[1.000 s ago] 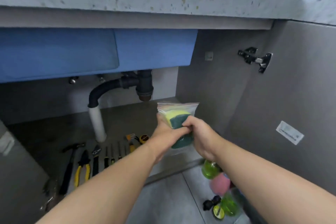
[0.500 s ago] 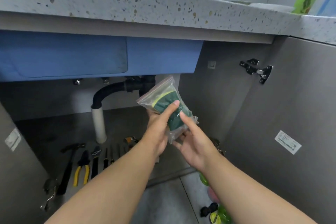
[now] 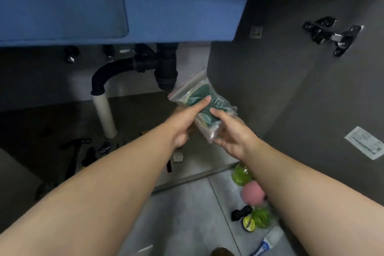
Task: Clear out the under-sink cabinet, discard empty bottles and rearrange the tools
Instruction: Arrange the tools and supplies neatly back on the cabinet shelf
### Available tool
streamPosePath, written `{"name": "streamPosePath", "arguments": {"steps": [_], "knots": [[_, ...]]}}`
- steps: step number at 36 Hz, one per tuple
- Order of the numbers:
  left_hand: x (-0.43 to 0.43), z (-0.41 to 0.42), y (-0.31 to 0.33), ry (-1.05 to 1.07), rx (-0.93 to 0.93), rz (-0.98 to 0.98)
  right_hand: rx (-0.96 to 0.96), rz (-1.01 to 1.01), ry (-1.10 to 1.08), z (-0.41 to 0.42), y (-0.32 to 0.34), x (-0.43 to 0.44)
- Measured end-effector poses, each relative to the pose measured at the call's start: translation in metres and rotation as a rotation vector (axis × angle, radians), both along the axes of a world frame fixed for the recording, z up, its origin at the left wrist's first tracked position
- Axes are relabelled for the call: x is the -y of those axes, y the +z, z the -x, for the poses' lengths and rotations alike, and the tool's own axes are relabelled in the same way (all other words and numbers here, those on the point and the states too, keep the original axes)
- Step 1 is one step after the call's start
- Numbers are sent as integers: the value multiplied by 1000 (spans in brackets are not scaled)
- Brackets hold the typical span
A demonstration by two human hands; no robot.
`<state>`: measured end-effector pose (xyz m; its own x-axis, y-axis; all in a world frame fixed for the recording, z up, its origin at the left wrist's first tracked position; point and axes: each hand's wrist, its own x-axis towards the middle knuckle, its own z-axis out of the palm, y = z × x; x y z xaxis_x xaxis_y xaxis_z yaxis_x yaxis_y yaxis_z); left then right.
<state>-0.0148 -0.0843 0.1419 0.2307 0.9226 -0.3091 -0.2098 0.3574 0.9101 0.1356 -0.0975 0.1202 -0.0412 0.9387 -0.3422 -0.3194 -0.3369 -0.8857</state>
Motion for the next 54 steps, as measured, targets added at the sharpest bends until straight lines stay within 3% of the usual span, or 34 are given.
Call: {"name": "streamPosePath", "arguments": {"steps": [5, 9, 16, 22, 24, 27, 29, 30, 32, 35, 46, 50, 54], "knots": [[-37, 4, -43, -41, -126, 117, -69, 134, -118, -8, -48, -39], [-61, 14, -86, 72, -165, 160, -148, 277, -227, -16, -99, -61], [-72, 19, -158, 189, -387, 95, -28, 450, -240, -16, -173, -71], [-61, -3, -184, 58, -582, -27, 300, 703, -89, -13, -183, -69], [-58, -10, -187, -44, -575, -71, 393, 741, -138, -13, -182, -72], [-57, -19, -188, -196, -653, -90, 752, 660, -245, -18, -182, -78], [-57, -24, -187, -253, -701, -102, 1031, 488, -181, -22, -179, -83], [-57, -26, -187, -267, -709, -113, 1058, 408, -122, -24, -179, -87], [-58, -30, -187, -284, -725, -133, 935, 343, 13, -24, -178, -94], [-63, -32, -191, -298, -762, -138, 746, 417, 143, -17, -174, -97], [-70, -21, -203, -235, -886, -182, 586, 434, 255, -11, -180, -101], [-68, -18, -203, -210, -917, -213, 634, 390, 293, -25, -171, -96], [-55, -17, -197, -172, -1008, -258, 809, 290, 219, -56, -151, -83]]}}
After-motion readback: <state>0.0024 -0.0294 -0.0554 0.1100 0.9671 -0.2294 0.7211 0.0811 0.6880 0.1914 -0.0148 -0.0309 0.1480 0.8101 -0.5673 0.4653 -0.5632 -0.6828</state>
